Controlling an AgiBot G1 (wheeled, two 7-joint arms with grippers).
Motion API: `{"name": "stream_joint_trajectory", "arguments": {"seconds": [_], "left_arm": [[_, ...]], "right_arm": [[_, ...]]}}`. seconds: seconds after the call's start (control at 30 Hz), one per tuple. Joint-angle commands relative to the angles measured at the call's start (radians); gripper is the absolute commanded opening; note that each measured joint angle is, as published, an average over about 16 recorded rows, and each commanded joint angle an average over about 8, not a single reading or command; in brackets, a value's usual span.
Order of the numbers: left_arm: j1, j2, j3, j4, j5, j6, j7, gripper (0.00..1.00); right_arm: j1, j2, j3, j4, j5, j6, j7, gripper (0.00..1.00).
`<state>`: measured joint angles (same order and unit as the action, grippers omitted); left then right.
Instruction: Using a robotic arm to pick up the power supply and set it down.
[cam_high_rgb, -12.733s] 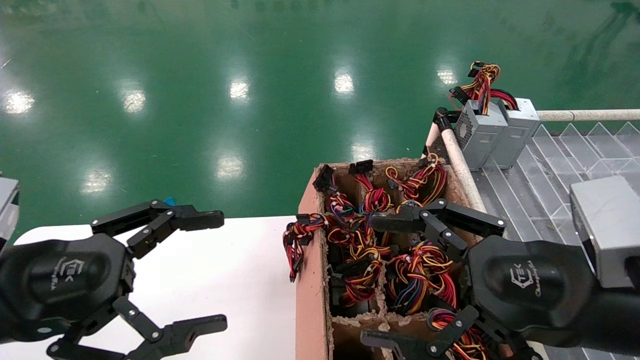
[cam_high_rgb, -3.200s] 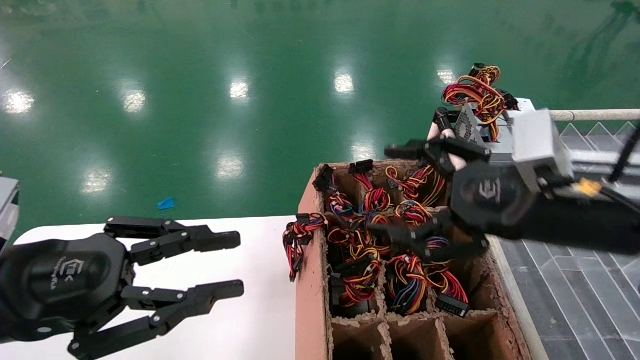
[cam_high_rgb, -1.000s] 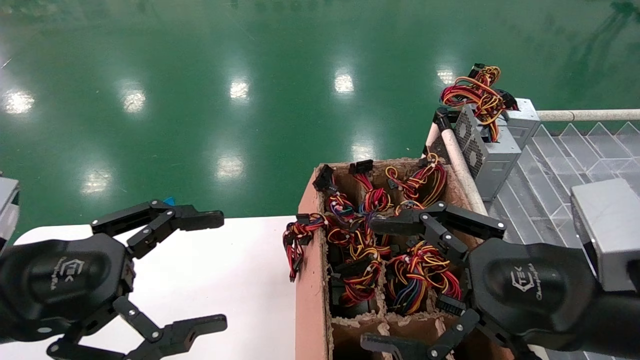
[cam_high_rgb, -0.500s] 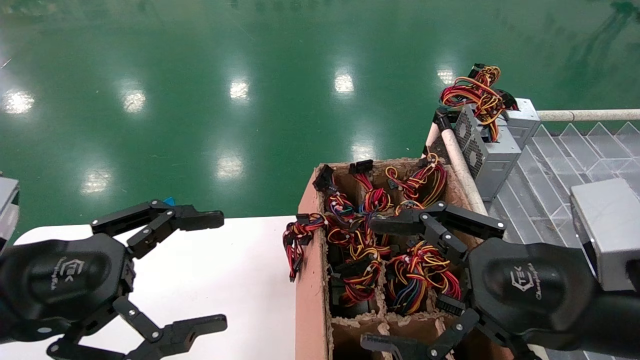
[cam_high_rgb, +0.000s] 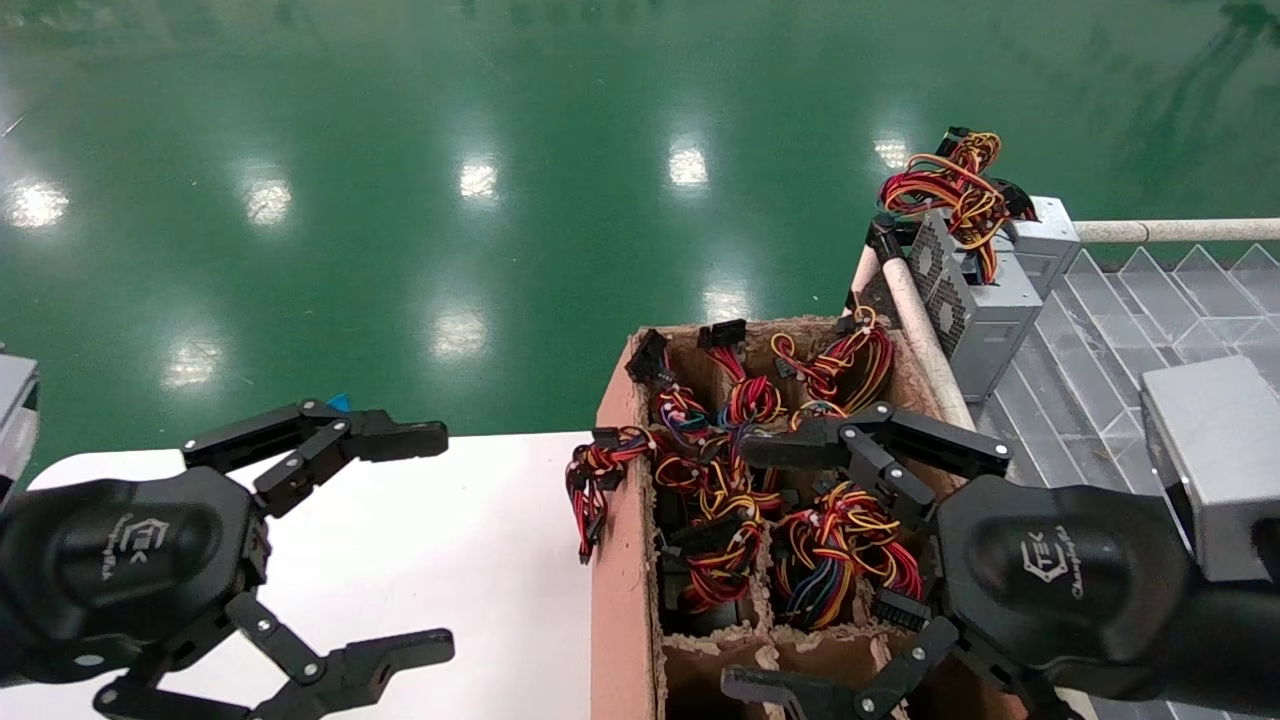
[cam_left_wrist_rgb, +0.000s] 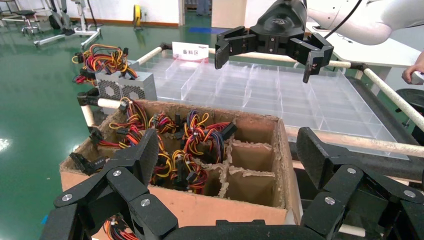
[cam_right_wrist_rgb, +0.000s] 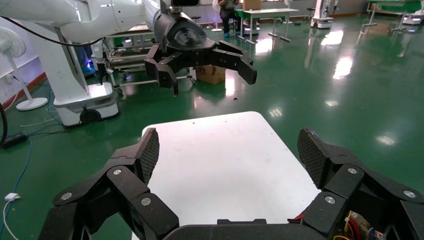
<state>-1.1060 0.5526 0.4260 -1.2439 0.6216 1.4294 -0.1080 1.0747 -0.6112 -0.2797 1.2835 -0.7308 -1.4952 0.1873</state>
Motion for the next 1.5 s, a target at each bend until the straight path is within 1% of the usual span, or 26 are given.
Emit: {"name": "stream_joint_trajectory", "arguments": {"seconds": [0.03,1.5], "left_arm": [[0.000,0.000,0.000,0.000,0.000,0.000,0.000,1.00],[0.000,0.000,0.000,0.000,0.000,0.000,0.000,1.00]], "right_arm": [[0.000,0.000,0.000,0.000,0.000,0.000,0.000,1.00],[0.000,0.000,0.000,0.000,0.000,0.000,0.000,1.00]]}}
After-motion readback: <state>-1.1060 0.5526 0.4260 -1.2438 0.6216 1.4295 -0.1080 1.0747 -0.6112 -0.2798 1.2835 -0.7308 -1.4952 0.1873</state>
